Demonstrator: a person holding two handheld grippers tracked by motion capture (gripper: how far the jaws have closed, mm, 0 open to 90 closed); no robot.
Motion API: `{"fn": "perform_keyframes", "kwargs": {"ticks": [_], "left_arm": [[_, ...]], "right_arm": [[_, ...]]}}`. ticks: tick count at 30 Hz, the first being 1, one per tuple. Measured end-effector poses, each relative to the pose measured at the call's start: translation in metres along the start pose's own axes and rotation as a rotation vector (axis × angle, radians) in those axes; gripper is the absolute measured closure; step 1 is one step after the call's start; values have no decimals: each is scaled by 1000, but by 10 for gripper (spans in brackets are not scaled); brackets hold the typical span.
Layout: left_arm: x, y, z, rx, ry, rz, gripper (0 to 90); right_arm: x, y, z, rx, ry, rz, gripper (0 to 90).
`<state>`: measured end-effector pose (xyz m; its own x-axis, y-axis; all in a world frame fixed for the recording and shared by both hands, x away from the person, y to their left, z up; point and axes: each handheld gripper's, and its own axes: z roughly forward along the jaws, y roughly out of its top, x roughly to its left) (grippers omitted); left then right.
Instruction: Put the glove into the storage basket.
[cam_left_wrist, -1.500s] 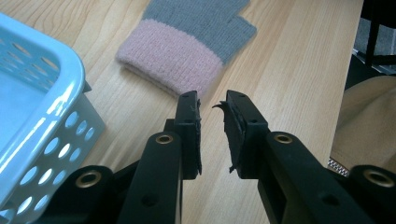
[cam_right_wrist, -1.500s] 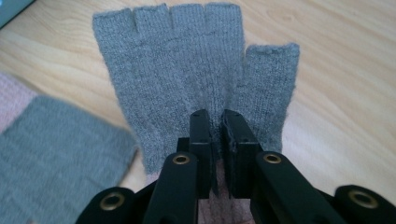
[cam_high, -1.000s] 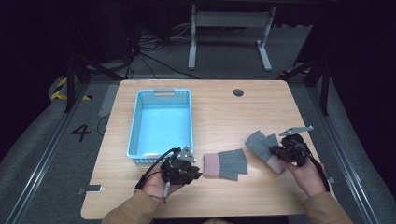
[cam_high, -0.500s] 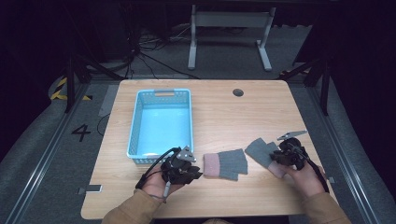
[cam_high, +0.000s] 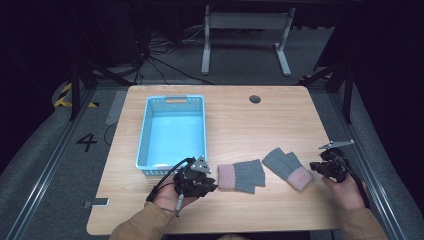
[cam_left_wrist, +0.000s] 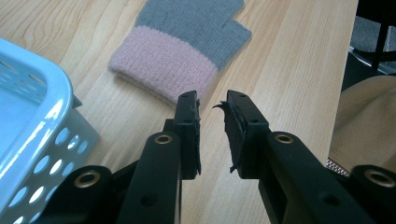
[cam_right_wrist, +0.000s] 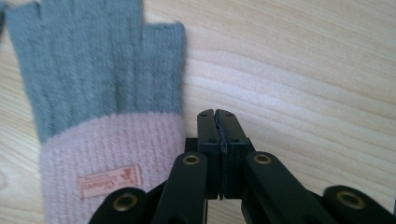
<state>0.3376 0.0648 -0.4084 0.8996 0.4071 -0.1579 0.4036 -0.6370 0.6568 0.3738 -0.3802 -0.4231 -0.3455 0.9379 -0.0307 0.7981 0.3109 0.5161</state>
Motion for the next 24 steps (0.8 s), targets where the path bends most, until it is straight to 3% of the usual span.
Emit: {"fn": "perform_keyframes", "kwargs": {"ticks": [12, 24], "left_arm": [[0, 3, 1, 2, -9, 6, 749], [0, 3, 2, 3, -13, 7, 750]], "right_arm": [[4, -10, 2, 50, 35, 1, 900], [31, -17, -8, 82, 79, -67, 900]]}}
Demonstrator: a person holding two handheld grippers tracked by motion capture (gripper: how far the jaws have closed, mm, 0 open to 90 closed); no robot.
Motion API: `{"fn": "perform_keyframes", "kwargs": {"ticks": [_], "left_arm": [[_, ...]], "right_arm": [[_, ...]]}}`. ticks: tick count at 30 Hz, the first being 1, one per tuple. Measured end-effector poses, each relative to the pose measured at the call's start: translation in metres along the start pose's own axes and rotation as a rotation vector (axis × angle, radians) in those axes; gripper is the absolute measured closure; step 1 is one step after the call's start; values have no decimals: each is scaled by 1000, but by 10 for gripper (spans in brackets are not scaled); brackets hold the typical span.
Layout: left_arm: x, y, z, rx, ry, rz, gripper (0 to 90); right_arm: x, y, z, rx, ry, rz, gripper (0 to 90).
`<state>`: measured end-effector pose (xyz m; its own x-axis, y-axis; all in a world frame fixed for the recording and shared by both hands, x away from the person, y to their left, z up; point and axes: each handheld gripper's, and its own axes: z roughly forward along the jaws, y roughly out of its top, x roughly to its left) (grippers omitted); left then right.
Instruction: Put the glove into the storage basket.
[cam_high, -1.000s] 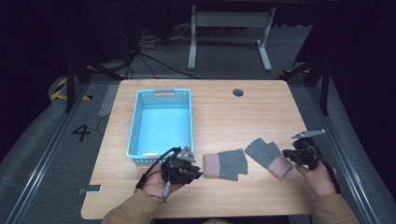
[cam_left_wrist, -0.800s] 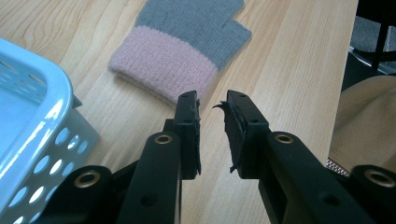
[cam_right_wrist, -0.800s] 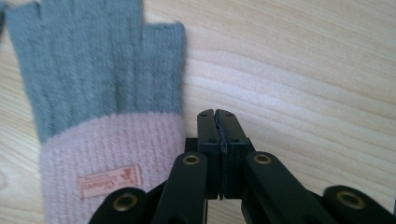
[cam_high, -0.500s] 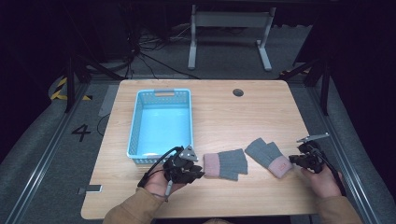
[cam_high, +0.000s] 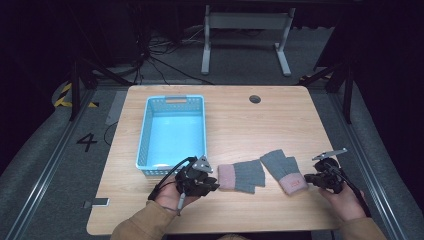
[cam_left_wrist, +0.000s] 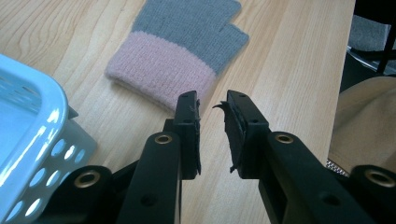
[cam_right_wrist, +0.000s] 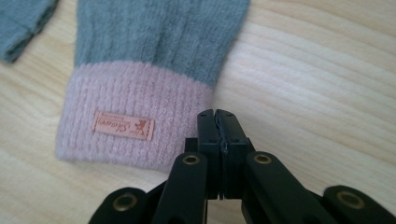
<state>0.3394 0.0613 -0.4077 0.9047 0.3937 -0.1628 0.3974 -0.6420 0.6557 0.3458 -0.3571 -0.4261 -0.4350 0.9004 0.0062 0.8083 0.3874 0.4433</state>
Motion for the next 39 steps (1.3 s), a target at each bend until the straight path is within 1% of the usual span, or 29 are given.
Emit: {"fn": "perform_keyframes", "kwargs": {"ticks": [3, 5, 6, 8, 13, 17, 20, 23, 25, 26, 28, 31, 33, 37, 39], "left_arm": [[0, 0, 0, 0, 0, 0, 749], [0, 0, 0, 0, 0, 0, 750], [0, 0, 0, 0, 0, 1, 750], [0, 0, 0, -1, -1, 0, 750], [0, 0, 0, -2, 2, 1, 750], [0, 0, -1, -1, 3, -1, 750], [-1, -1, -1, -3, 8, 1, 750], [0, -1, -2, -5, 9, 2, 750], [-1, -1, -2, -4, 8, -2, 750], [-1, -1, -2, -5, 10, -3, 750], [0, -2, -2, -6, 12, -4, 749], [-1, -2, -3, -6, 16, -6, 749], [-2, -3, -4, -9, 20, -7, 744], [0, -4, -5, -16, 24, -13, 741], [-1, -5, -5, -16, 25, -14, 740]], "right_arm": [[4, -2, 0, 16, 20, 1, 899], [7, -3, 0, 28, 22, -3, 900], [8, -3, -1, 42, 33, -5, 900], [11, -4, -1, 46, 36, -16, 900], [18, -7, -2, 67, 51, -21, 900], [22, -9, -2, 76, 61, -38, 900], [25, -9, -2, 80, 70, -35, 900], [27, -9, -2, 85, 75, -42, 900], [26, -8, -4, 70, 60, -41, 900], [24, -7, -6, 53, 52, -39, 900], [21, -3, -13, 3, 44, -29, 900], [22, 9, -27, -91, 65, -44, 900], [24, 16, -31, -132, 77, -66, 900], [28, 30, -33, -179, 90, -86, 900], [29, 37, -32, -196, 108, -91, 900]]}}
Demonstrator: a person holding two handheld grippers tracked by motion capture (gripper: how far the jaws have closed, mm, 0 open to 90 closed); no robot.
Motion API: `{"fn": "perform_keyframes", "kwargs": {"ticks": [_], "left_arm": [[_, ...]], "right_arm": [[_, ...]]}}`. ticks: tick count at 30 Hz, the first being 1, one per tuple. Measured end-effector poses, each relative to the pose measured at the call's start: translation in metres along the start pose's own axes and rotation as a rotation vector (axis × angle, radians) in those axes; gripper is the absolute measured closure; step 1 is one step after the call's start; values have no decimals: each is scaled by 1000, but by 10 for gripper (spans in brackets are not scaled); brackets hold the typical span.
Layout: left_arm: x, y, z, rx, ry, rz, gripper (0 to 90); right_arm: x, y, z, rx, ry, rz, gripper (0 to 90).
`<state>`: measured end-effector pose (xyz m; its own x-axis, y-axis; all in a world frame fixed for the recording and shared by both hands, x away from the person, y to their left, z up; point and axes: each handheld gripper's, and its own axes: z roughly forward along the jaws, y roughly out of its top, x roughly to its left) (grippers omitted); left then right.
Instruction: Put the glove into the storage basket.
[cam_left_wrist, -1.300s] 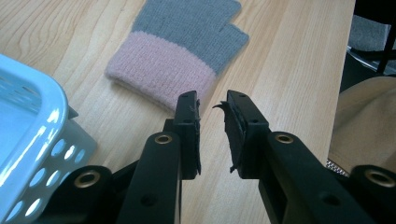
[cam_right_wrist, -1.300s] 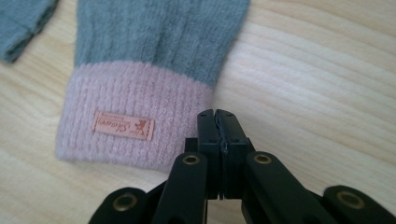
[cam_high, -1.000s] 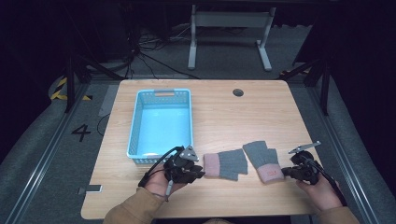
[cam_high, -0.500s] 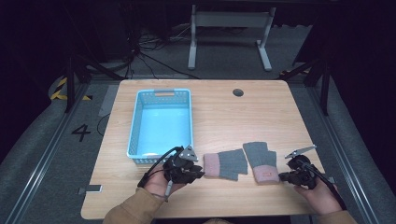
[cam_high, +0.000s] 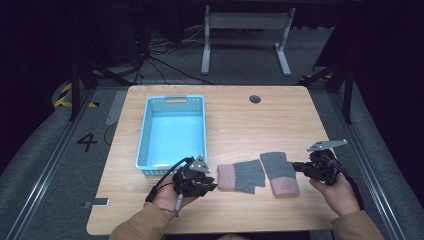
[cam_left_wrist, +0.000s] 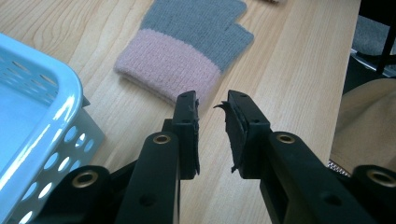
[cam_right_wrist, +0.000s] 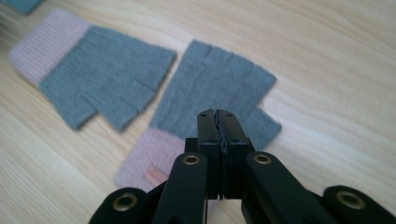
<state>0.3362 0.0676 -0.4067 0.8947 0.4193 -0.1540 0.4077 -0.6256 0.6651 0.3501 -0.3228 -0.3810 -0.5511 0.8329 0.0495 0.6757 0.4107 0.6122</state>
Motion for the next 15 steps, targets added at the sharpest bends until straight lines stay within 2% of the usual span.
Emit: {"fn": "perform_keyframes", "kwargs": {"ticks": [8, 15], "left_arm": [[1, 0, -1, -3, 3, 2, 738], [0, 1, 0, -3, 0, 5, 738]], "right_arm": [[4, 20, 12, -43, 45, -26, 900], [8, 33, 34, -27, 72, -46, 899]]}}
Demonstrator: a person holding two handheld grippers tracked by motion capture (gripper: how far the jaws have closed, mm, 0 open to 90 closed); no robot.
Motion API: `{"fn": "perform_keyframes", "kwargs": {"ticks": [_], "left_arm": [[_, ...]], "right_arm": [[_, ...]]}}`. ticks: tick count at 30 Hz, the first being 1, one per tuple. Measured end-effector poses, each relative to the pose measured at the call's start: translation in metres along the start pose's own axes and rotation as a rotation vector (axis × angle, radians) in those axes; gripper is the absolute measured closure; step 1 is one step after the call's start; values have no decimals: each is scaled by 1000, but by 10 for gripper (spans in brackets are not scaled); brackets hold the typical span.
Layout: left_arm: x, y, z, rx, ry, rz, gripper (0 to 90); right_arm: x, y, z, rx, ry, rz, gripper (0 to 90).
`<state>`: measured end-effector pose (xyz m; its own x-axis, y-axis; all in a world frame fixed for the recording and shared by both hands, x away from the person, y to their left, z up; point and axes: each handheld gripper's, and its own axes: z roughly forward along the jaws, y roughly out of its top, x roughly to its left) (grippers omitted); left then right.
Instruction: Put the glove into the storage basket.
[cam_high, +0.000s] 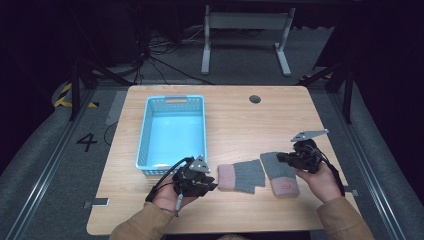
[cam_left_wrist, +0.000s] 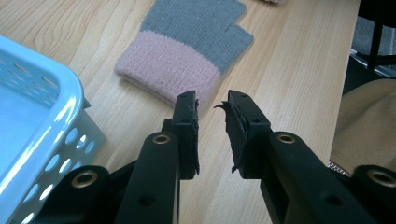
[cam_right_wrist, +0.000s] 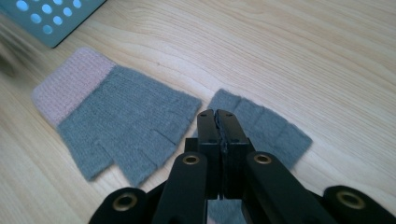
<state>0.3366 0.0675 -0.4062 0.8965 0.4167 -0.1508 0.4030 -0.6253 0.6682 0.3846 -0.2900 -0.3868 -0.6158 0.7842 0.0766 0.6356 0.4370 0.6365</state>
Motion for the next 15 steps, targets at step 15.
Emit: {"fn": "perform_keyframes", "kwargs": {"ticks": [15], "left_arm": [[1, -1, 0, 3, -2, -2, 738]], "right_arm": [[3, 20, 61, 99, -3, -69, 899]]}}
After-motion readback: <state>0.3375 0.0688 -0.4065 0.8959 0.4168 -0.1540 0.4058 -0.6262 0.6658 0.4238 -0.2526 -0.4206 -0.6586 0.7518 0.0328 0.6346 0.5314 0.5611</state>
